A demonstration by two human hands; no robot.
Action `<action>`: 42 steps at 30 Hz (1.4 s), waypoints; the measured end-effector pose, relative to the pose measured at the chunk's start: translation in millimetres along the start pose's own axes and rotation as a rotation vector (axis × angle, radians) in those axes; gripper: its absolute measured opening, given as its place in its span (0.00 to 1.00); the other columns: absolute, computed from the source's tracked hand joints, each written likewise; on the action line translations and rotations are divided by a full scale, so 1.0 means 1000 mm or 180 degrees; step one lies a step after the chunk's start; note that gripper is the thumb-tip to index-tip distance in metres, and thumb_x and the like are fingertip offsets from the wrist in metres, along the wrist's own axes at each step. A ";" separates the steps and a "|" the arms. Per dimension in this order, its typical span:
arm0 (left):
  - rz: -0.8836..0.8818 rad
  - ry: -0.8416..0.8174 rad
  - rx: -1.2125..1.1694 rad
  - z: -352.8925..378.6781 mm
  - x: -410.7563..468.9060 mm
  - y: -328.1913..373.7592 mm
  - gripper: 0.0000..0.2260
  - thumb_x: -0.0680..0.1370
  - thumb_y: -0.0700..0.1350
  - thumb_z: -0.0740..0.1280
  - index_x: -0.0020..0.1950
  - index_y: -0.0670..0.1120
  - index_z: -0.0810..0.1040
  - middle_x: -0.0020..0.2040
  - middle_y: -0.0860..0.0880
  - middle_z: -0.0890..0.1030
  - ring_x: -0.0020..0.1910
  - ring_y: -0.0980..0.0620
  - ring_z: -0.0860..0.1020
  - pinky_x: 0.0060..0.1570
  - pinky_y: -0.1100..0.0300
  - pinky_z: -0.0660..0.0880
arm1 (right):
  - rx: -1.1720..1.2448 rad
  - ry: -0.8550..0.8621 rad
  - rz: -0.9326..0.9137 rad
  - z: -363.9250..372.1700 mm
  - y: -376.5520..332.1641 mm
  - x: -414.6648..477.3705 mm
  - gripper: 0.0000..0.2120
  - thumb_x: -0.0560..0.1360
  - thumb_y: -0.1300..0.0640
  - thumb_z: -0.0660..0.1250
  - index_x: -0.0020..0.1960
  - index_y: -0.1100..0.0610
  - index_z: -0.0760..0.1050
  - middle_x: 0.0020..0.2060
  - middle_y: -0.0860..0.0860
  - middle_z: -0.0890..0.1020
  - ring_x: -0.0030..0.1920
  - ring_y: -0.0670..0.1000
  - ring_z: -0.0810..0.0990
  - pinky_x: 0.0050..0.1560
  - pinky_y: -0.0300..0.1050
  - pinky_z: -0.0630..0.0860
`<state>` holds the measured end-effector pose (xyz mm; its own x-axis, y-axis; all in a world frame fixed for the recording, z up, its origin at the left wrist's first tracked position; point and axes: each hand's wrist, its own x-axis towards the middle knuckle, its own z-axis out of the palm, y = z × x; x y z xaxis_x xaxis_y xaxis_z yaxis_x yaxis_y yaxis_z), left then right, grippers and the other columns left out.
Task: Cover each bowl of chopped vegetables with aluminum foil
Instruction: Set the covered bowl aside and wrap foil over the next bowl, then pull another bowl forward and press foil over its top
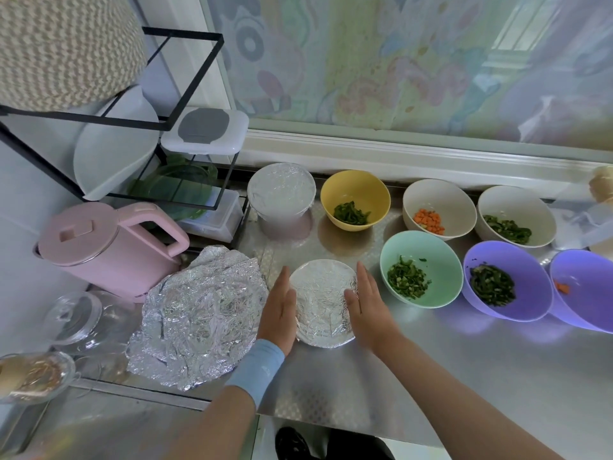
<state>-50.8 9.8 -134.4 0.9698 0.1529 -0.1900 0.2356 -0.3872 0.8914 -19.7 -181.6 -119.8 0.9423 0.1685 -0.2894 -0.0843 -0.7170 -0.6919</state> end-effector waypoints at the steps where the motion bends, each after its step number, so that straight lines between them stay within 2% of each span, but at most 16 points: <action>1: -0.0142 0.0186 -0.0333 0.004 -0.009 0.004 0.26 0.81 0.55 0.50 0.79 0.52 0.57 0.78 0.57 0.58 0.75 0.65 0.56 0.73 0.66 0.54 | 0.0246 0.0019 0.0162 0.001 -0.003 -0.001 0.28 0.84 0.47 0.51 0.80 0.49 0.44 0.79 0.47 0.50 0.78 0.47 0.50 0.69 0.36 0.48; 3: -0.0380 0.0731 -0.0904 0.016 -0.027 0.016 0.22 0.83 0.52 0.51 0.78 0.52 0.59 0.77 0.57 0.61 0.73 0.66 0.60 0.70 0.69 0.57 | 0.0584 0.0130 0.0375 0.002 -0.009 -0.002 0.27 0.84 0.47 0.50 0.80 0.49 0.47 0.78 0.46 0.54 0.77 0.46 0.53 0.69 0.37 0.49; 5: -0.0731 0.1179 -0.1589 0.030 -0.037 0.023 0.19 0.85 0.49 0.52 0.77 0.53 0.63 0.75 0.56 0.65 0.72 0.62 0.64 0.69 0.64 0.61 | 0.0878 0.0270 0.0514 0.004 -0.011 -0.004 0.26 0.84 0.47 0.50 0.80 0.49 0.49 0.78 0.45 0.56 0.77 0.45 0.54 0.71 0.36 0.48; 8: -0.1018 0.1167 -0.2660 0.049 -0.045 0.027 0.22 0.80 0.55 0.55 0.75 0.56 0.66 0.73 0.52 0.70 0.70 0.54 0.70 0.68 0.52 0.68 | 0.1383 0.0378 0.0732 0.011 -0.010 -0.007 0.24 0.84 0.48 0.51 0.79 0.47 0.53 0.77 0.44 0.60 0.76 0.46 0.58 0.76 0.46 0.54; 11: -0.1250 0.1259 -0.2873 0.049 -0.035 0.031 0.21 0.81 0.53 0.54 0.74 0.56 0.66 0.70 0.51 0.73 0.67 0.52 0.73 0.60 0.55 0.72 | 0.1598 0.0429 0.0939 0.014 -0.013 -0.010 0.24 0.83 0.47 0.52 0.78 0.46 0.54 0.75 0.44 0.63 0.75 0.48 0.62 0.76 0.52 0.58; 14: -0.1241 0.0987 -0.2690 0.033 -0.022 0.032 0.29 0.74 0.63 0.58 0.74 0.57 0.66 0.72 0.51 0.71 0.69 0.51 0.71 0.68 0.47 0.69 | 0.1593 0.0405 0.1016 0.014 -0.014 -0.012 0.24 0.82 0.44 0.53 0.77 0.45 0.58 0.72 0.45 0.68 0.72 0.49 0.66 0.74 0.53 0.62; 17: -0.1300 0.1137 -0.1635 0.013 -0.017 0.032 0.21 0.81 0.52 0.56 0.75 0.51 0.66 0.73 0.50 0.67 0.71 0.51 0.66 0.73 0.46 0.62 | 0.1535 0.0439 0.1054 0.008 -0.015 -0.012 0.26 0.78 0.39 0.54 0.74 0.46 0.63 0.70 0.44 0.69 0.70 0.48 0.68 0.73 0.53 0.63; 19: -0.1520 0.1086 -0.1241 0.002 -0.021 0.029 0.20 0.79 0.54 0.57 0.68 0.51 0.74 0.67 0.50 0.72 0.65 0.50 0.71 0.70 0.44 0.66 | 0.1683 0.0537 0.1211 0.000 -0.022 -0.012 0.23 0.81 0.46 0.57 0.75 0.49 0.63 0.68 0.44 0.69 0.68 0.47 0.68 0.72 0.49 0.63; 21: -0.1649 0.0767 -0.1282 -0.004 -0.016 0.022 0.18 0.74 0.58 0.55 0.54 0.54 0.81 0.57 0.50 0.81 0.57 0.48 0.78 0.63 0.41 0.73 | 0.1773 0.0525 0.1259 -0.004 -0.027 -0.011 0.18 0.81 0.50 0.57 0.71 0.48 0.68 0.63 0.43 0.75 0.63 0.48 0.73 0.68 0.49 0.68; 24: -0.1538 0.0571 -0.1055 -0.009 0.007 0.012 0.16 0.75 0.52 0.55 0.45 0.52 0.82 0.46 0.50 0.84 0.49 0.46 0.81 0.56 0.40 0.77 | 0.1856 0.0516 0.1257 -0.007 -0.041 -0.006 0.12 0.81 0.51 0.58 0.63 0.46 0.73 0.55 0.45 0.80 0.56 0.49 0.77 0.63 0.51 0.73; 29: -0.1068 0.0392 -0.0314 -0.029 0.049 0.030 0.16 0.80 0.45 0.53 0.49 0.39 0.77 0.47 0.41 0.80 0.49 0.40 0.79 0.52 0.42 0.76 | 0.1917 0.0398 0.1274 -0.011 -0.061 0.022 0.17 0.80 0.51 0.60 0.69 0.49 0.70 0.56 0.48 0.78 0.56 0.51 0.78 0.63 0.57 0.75; 31: -0.1070 0.0369 -0.0096 -0.038 0.062 0.039 0.13 0.81 0.43 0.54 0.44 0.40 0.74 0.42 0.44 0.78 0.45 0.39 0.77 0.44 0.48 0.74 | 0.1831 0.0329 0.1294 -0.015 -0.068 0.033 0.18 0.81 0.51 0.60 0.70 0.51 0.69 0.57 0.49 0.78 0.54 0.51 0.77 0.63 0.56 0.75; 33: -0.1144 0.0295 0.0220 -0.046 0.070 0.050 0.12 0.81 0.43 0.54 0.43 0.41 0.73 0.42 0.44 0.76 0.44 0.41 0.74 0.41 0.52 0.69 | 0.1452 0.0159 0.1285 -0.022 -0.074 0.041 0.19 0.82 0.50 0.58 0.71 0.52 0.69 0.60 0.50 0.77 0.56 0.51 0.75 0.62 0.50 0.72; 37: -0.1063 0.0670 0.0572 -0.054 0.076 0.064 0.14 0.78 0.44 0.55 0.53 0.39 0.76 0.54 0.37 0.78 0.54 0.37 0.76 0.53 0.46 0.73 | 0.0255 0.0021 0.1187 -0.047 -0.075 0.058 0.19 0.81 0.52 0.58 0.71 0.54 0.69 0.64 0.54 0.76 0.61 0.56 0.75 0.62 0.49 0.70; 39: -0.0731 0.0870 0.0550 -0.050 0.086 0.084 0.15 0.78 0.44 0.57 0.59 0.43 0.78 0.58 0.43 0.79 0.58 0.42 0.76 0.58 0.47 0.74 | -0.0067 0.0340 0.0915 -0.066 -0.074 0.073 0.17 0.80 0.56 0.58 0.67 0.54 0.72 0.60 0.54 0.79 0.56 0.54 0.78 0.60 0.49 0.74; 42: -0.0373 0.0654 0.0414 -0.033 0.112 0.119 0.15 0.80 0.43 0.58 0.63 0.49 0.78 0.61 0.49 0.75 0.60 0.48 0.74 0.62 0.50 0.72 | -0.0044 0.0757 0.0593 -0.103 -0.074 0.101 0.17 0.79 0.57 0.59 0.66 0.53 0.73 0.58 0.53 0.79 0.53 0.54 0.79 0.56 0.50 0.77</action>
<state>84.1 11.3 -35.8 0.9055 0.3797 -0.1895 0.3646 -0.4674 0.8054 114.9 -180.7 -29.8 0.9605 -0.1289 -0.2465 -0.2601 -0.7301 -0.6319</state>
